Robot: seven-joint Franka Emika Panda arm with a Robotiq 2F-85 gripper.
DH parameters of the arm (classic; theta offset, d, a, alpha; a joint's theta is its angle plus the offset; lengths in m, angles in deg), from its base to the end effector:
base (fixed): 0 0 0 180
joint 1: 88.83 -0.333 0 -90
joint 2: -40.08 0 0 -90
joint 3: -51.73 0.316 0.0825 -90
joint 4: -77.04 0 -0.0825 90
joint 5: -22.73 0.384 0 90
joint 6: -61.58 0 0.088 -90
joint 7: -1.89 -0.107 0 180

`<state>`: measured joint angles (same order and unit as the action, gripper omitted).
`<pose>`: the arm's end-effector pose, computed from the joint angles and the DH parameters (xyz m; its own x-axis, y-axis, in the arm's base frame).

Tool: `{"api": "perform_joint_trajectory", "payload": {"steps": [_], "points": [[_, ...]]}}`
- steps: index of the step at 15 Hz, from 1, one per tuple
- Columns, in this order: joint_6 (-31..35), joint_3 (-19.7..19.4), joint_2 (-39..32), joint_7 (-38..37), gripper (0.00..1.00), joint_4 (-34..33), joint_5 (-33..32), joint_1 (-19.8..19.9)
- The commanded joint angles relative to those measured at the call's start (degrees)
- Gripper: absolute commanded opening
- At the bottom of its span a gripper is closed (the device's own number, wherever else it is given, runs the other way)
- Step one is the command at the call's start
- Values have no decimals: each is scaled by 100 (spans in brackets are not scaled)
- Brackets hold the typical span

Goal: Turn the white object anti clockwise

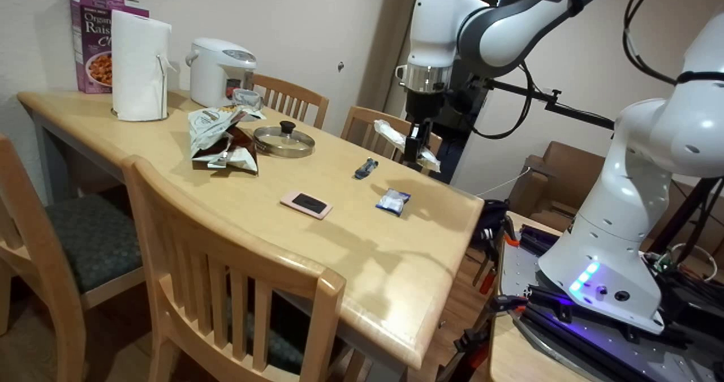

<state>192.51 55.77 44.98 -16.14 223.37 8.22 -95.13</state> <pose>0.4209 0.0705 0.2853 0.9900 0.0336 -0.1367 0.0627 -0.9746 0.2148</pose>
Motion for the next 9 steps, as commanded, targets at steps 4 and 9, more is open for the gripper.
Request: {"api": "perform_joint_trajectory", "payload": {"steps": [4, 9], "points": [[232, 244, -324, 568, 0, -30, -107, -32], [412, 169, -545, 895, 0, -108, -14, 8]]}}
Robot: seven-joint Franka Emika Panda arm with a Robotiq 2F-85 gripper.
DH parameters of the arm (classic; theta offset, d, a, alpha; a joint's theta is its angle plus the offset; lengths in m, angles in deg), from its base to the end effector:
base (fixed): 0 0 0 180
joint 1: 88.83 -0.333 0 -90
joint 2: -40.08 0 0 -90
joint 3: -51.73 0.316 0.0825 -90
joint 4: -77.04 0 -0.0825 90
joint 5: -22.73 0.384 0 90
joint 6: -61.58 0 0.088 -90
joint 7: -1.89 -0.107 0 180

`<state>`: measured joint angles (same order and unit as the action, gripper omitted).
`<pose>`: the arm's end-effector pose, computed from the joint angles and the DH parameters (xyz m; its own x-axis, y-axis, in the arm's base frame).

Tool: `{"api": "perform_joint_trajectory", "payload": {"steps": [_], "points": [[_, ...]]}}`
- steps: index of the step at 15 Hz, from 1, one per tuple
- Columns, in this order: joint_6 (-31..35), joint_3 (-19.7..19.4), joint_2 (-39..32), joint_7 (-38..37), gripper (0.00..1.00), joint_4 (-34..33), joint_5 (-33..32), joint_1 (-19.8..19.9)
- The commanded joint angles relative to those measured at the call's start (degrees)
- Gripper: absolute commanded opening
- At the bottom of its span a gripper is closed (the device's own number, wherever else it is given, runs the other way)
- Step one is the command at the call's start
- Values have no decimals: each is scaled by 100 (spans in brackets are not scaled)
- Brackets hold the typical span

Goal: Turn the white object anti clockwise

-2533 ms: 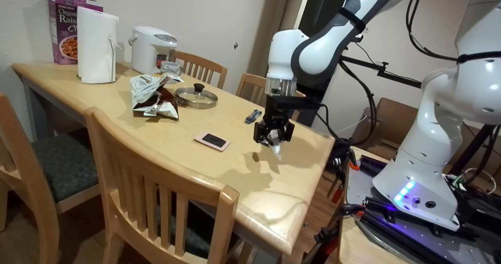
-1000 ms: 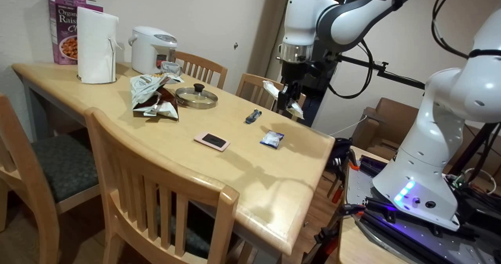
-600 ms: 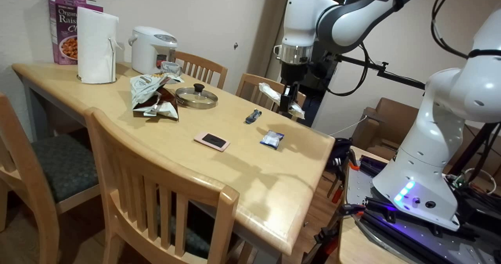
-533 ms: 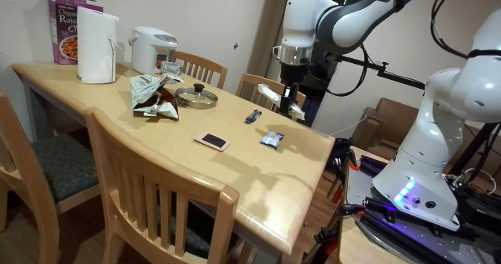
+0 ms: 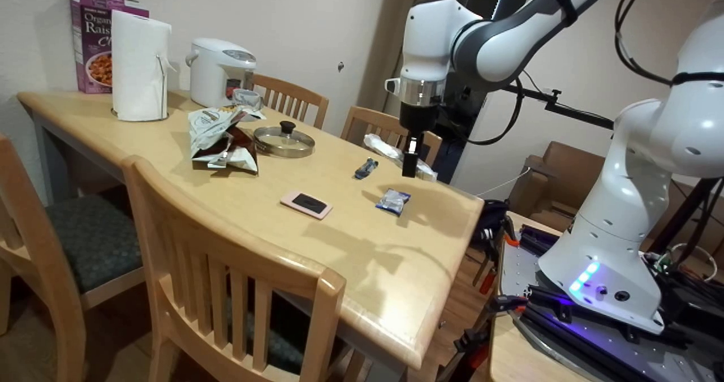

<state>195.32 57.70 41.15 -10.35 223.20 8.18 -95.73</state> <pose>0.4198 0.0915 0.2608 0.9673 0.1843 -0.1743 0.2162 -0.9583 0.1868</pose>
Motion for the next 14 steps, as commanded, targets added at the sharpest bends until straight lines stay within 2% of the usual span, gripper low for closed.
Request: {"api": "perform_joint_trajectory", "payload": {"steps": [1, 9, 14], "points": [[160, -32, -189, 367, 0, -103, -11, 64], [588, -25, -947, 682, 0, -429, 143, 11], [934, -35, -1409, 631, 0, -559, 169, -29]]}}
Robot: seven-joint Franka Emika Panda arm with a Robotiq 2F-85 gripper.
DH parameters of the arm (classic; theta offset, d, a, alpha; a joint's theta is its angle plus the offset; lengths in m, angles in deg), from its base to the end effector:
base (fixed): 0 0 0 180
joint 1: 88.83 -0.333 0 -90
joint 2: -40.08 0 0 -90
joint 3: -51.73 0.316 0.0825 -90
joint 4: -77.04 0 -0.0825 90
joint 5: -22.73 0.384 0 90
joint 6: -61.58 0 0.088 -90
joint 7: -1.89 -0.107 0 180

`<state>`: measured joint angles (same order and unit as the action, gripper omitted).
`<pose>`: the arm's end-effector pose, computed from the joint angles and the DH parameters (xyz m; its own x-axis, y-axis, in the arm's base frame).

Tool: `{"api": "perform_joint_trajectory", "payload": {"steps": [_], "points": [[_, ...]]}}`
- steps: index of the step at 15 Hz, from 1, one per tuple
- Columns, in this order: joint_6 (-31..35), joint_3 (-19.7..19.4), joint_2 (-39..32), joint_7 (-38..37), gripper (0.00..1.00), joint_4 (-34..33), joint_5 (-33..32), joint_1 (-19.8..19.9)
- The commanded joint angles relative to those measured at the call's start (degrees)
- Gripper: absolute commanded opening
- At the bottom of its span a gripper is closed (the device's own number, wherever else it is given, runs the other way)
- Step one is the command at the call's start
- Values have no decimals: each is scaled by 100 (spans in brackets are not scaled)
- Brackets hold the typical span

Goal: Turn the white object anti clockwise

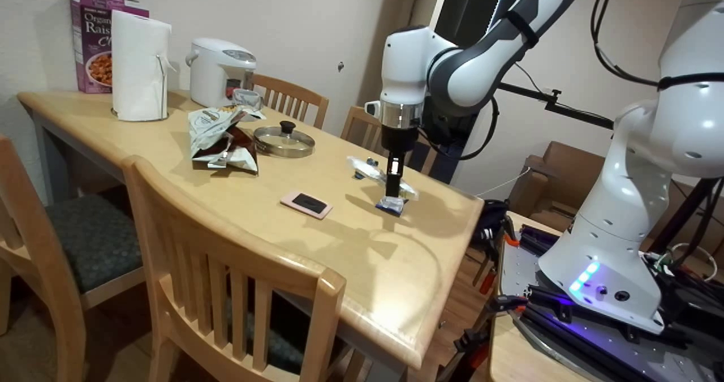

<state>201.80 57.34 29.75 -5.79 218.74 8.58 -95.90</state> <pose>0.4438 0.1012 0.2063 0.9420 0.2719 -0.1965 0.2992 -0.9460 0.1252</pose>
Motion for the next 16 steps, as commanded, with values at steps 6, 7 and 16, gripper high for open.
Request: {"api": "perform_joint_trajectory", "payload": {"steps": [6, 7, 16], "points": [[1447, 26, -737, 136, 0, -105, 333, -56], [1562, 32, -806, 156, 0, -110, 369, -61], [1854, -748, -1206, -1027, 0, -210, 117, -865]]}}
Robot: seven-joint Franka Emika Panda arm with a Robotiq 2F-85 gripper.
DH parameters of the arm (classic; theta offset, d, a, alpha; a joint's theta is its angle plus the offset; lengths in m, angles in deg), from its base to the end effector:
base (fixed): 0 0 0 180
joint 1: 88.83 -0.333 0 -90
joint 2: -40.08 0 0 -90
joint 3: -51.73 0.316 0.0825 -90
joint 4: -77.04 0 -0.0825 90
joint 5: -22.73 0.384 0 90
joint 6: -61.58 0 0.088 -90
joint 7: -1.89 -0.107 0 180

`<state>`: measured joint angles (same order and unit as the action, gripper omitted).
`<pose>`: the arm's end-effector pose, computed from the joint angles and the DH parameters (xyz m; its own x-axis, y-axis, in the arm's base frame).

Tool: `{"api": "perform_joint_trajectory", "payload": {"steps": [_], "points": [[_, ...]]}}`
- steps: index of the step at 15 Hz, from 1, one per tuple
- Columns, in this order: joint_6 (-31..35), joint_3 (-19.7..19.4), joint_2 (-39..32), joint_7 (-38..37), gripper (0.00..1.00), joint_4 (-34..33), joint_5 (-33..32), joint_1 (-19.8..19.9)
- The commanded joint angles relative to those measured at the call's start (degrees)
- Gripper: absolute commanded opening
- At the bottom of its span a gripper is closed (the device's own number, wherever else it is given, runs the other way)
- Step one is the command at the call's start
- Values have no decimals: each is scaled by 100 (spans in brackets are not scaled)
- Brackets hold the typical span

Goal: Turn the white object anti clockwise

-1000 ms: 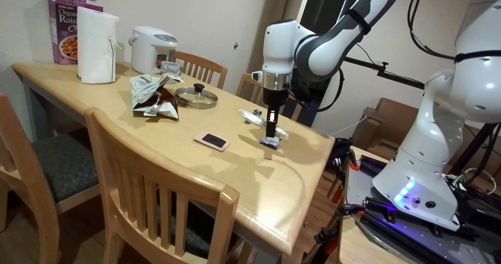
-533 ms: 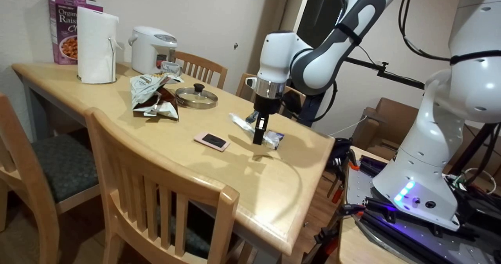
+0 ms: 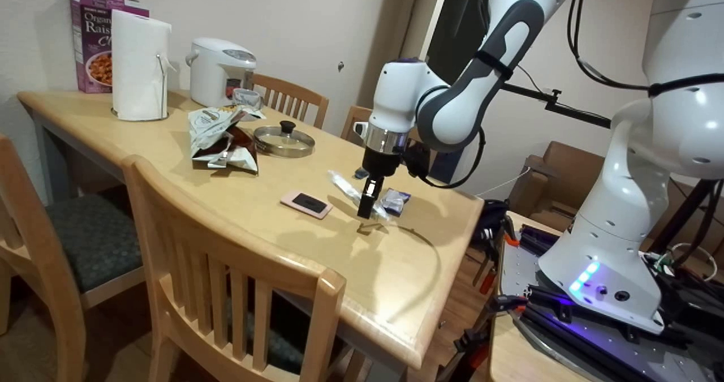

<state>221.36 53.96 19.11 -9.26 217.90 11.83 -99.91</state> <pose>0.4567 0.1183 0.1493 0.9767 0.2126 -0.0288 0.2139 -0.9755 0.0519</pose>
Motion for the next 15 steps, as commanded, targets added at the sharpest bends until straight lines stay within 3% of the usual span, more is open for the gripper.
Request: {"api": "perform_joint_trajectory", "payload": {"steps": [1, 6, 14, 15], "points": [[-147, -503, -180, -825, 0, -157, -238, -587], [-408, -698, -441, -1374, 0, -393, -149, -985], [-689, -606, -828, -1500, 0, -751, -24, -1046], [-694, -606, -844, -1488, 19, -765, -31, -1045]]}}
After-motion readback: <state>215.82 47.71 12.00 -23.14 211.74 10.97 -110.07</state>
